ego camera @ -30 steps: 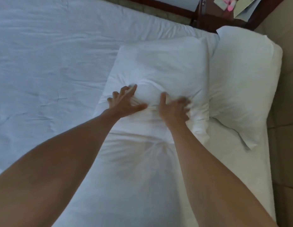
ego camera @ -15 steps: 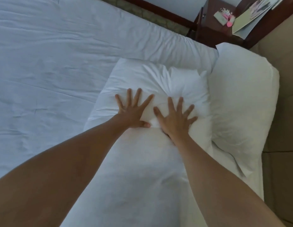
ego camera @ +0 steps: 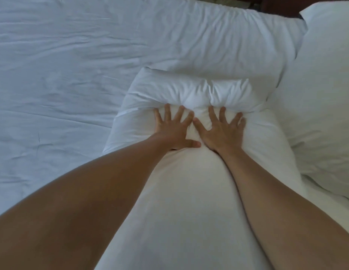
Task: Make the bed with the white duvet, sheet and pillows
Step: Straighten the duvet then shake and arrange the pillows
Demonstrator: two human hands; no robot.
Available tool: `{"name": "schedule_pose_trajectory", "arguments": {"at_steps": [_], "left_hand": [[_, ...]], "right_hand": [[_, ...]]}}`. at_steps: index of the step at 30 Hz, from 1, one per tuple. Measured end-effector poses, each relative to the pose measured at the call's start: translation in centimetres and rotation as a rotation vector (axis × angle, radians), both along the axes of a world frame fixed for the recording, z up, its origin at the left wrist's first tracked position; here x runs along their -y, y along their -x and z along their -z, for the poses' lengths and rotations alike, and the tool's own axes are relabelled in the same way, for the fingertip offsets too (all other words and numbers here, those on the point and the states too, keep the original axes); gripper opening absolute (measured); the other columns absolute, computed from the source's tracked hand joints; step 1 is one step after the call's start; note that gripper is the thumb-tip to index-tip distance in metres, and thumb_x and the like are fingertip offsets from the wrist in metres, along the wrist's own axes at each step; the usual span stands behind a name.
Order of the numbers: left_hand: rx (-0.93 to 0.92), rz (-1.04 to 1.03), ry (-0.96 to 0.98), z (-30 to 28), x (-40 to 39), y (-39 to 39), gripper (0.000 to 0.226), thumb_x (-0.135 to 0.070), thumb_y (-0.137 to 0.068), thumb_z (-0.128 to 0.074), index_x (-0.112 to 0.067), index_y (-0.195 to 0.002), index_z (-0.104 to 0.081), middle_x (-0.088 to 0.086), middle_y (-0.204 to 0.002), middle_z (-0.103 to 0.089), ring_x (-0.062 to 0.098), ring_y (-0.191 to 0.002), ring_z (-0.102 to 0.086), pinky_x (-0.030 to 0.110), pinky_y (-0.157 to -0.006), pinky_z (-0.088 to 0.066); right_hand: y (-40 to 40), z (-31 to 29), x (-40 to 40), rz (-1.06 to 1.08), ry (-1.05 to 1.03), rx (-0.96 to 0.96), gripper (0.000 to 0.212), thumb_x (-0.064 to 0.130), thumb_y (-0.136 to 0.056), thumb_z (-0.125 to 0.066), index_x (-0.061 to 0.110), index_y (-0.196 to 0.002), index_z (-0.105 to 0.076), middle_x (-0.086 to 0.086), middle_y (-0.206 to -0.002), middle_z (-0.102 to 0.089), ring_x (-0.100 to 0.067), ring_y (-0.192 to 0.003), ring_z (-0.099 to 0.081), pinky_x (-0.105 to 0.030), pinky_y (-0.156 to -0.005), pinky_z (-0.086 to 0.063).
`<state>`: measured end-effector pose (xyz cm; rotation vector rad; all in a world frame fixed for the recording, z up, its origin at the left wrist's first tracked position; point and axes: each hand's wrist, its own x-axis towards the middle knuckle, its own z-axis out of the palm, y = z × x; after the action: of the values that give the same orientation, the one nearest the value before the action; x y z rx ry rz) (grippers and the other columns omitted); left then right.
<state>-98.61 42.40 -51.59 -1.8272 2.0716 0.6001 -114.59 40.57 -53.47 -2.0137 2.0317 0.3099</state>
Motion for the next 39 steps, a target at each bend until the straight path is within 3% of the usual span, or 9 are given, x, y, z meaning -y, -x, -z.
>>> {"name": "schedule_pose_trajectory", "arguments": {"at_steps": [5,9,12,17,26,29,34,39], "left_hand": [[0.072,0.002,0.017,-0.4,-0.5,0.4,0.105,-0.089,-0.074,-0.030,-0.036,-0.154,0.013,-0.003,-0.163,0.018,0.041,-0.145,0.024,0.071,-0.109,0.012],[0.002,-0.035,0.091,-1.7,-3.1,-0.2,0.093,-0.085,-0.080,-0.020,-0.035,-0.155,0.000,-0.008,-0.165,0.005,0.031,-0.149,0.017,0.063,-0.113,0.014],[-0.007,-0.053,0.123,-2.7,-6.4,-0.3,0.082,-0.077,-0.088,-0.011,-0.032,-0.156,-0.006,-0.010,-0.164,-0.001,0.025,-0.151,0.013,0.058,-0.116,0.014],[-0.076,-0.094,0.083,-5.4,-15.1,0.4,0.065,-0.060,-0.098,-0.015,-0.030,-0.155,-0.015,-0.011,-0.164,-0.004,0.016,-0.151,0.011,0.052,-0.118,0.013],[0.037,-0.025,0.268,-7.1,-33.8,3.1,0.083,-0.061,-0.085,0.011,-0.020,-0.157,-0.001,0.000,-0.165,0.002,0.025,-0.151,0.010,0.051,-0.120,0.009],[0.029,-0.030,0.271,-7.8,-38.2,4.5,0.079,-0.062,-0.091,0.001,-0.019,-0.157,-0.001,0.003,-0.165,0.002,0.028,-0.151,0.009,0.052,-0.120,0.010],[-0.057,-0.086,0.394,-9.0,-44.3,5.7,0.075,-0.055,-0.093,-0.024,-0.008,-0.150,-0.034,0.007,-0.160,-0.026,0.028,-0.151,-0.012,0.052,-0.121,-0.003],[-0.039,-0.108,0.304,-10.3,-47.9,4.2,0.088,-0.070,-0.085,-0.028,-0.017,-0.155,-0.024,0.001,-0.164,-0.015,0.024,-0.152,-0.002,0.055,-0.119,0.004]], "right_hand": [[0.1,-0.6,-0.5,-0.015,-0.002,0.022,0.095,0.090,-0.073,0.001,0.041,-0.154,-0.002,-0.002,-0.165,-0.005,-0.052,-0.145,0.005,-0.060,-0.116,0.007],[0.7,-2.8,-2.5,-0.083,-0.031,0.029,0.091,0.087,-0.078,-0.003,0.039,-0.155,0.000,-0.001,-0.165,-0.003,-0.050,-0.146,0.006,-0.059,-0.117,0.007],[1.2,-4.6,-5.4,-0.141,-0.058,-0.006,0.091,0.085,-0.079,-0.005,0.036,-0.156,0.002,0.000,-0.165,0.002,-0.046,-0.147,0.007,-0.057,-0.117,0.009],[2.0,-7.7,-12.5,-0.213,-0.071,0.028,0.087,0.080,-0.085,-0.004,0.031,-0.156,0.007,-0.001,-0.165,0.008,-0.032,-0.150,0.013,-0.048,-0.120,0.012],[4.6,-10.2,-30.4,-0.223,-0.006,0.109,0.079,0.068,-0.092,-0.008,0.025,-0.157,0.007,0.001,-0.164,0.011,-0.012,-0.150,0.013,-0.044,-0.121,0.010],[5.6,-10.4,-35.3,-0.176,-0.018,0.116,0.080,0.069,-0.092,-0.007,0.024,-0.157,0.006,0.001,-0.164,0.011,-0.011,-0.150,0.015,-0.044,-0.121,0.011],[6.6,-11.7,-42.9,-0.130,-0.020,0.130,0.079,0.068,-0.092,-0.007,0.024,-0.157,0.003,0.004,-0.164,0.010,-0.010,-0.149,0.015,-0.045,-0.120,0.014],[6.7,-13.0,-47.3,0.078,0.056,0.145,0.080,0.074,-0.090,-0.017,0.032,-0.156,-0.003,0.003,-0.165,0.008,-0.012,-0.150,0.015,-0.052,-0.119,0.011]]}}
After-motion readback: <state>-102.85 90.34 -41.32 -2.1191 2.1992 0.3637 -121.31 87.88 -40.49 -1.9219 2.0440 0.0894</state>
